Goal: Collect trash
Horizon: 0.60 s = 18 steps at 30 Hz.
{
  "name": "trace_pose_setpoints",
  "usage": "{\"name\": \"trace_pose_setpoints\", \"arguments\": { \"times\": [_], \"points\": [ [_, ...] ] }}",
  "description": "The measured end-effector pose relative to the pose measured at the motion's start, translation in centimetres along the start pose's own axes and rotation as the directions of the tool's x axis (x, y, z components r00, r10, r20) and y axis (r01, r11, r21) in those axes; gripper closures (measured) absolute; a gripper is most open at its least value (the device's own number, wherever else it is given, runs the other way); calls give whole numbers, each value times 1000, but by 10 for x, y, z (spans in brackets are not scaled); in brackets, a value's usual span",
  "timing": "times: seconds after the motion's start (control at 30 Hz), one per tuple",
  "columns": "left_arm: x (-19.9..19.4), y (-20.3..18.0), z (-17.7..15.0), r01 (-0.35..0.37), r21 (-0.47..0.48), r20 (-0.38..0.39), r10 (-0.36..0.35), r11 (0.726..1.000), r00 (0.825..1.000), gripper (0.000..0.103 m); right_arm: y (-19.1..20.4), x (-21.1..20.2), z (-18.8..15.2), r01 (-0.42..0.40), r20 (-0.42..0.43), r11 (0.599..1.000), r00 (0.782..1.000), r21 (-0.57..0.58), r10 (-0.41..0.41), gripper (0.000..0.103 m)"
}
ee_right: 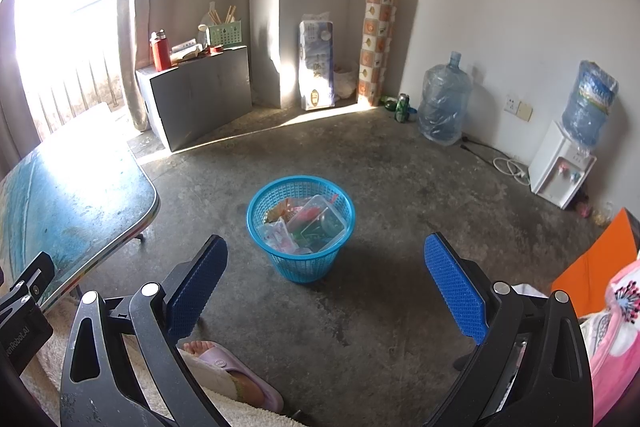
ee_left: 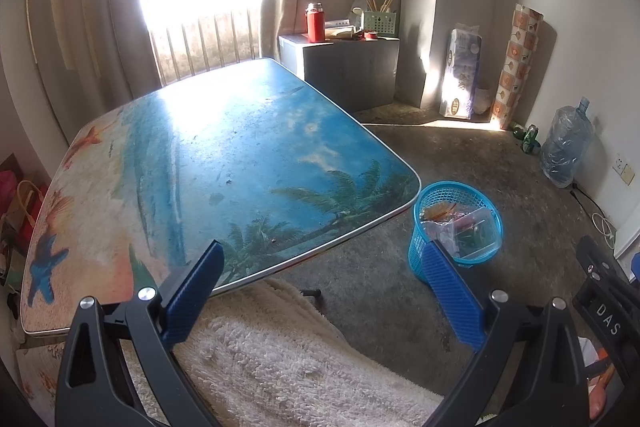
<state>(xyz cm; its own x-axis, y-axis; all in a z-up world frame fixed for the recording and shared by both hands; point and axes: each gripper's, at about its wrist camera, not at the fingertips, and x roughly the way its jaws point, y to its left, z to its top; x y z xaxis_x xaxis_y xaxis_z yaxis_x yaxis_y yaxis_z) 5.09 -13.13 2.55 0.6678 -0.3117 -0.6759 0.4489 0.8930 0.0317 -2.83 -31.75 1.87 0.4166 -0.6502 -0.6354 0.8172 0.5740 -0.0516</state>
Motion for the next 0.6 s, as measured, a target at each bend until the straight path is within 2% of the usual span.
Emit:
{"name": "trace_pose_setpoints", "arguments": {
  "times": [0.6],
  "points": [
    [0,0,0,2,0,-3,-2,1000,1000,6,-2,0,0,-2,1,1000,1000,3,2,8]
  ]
}}
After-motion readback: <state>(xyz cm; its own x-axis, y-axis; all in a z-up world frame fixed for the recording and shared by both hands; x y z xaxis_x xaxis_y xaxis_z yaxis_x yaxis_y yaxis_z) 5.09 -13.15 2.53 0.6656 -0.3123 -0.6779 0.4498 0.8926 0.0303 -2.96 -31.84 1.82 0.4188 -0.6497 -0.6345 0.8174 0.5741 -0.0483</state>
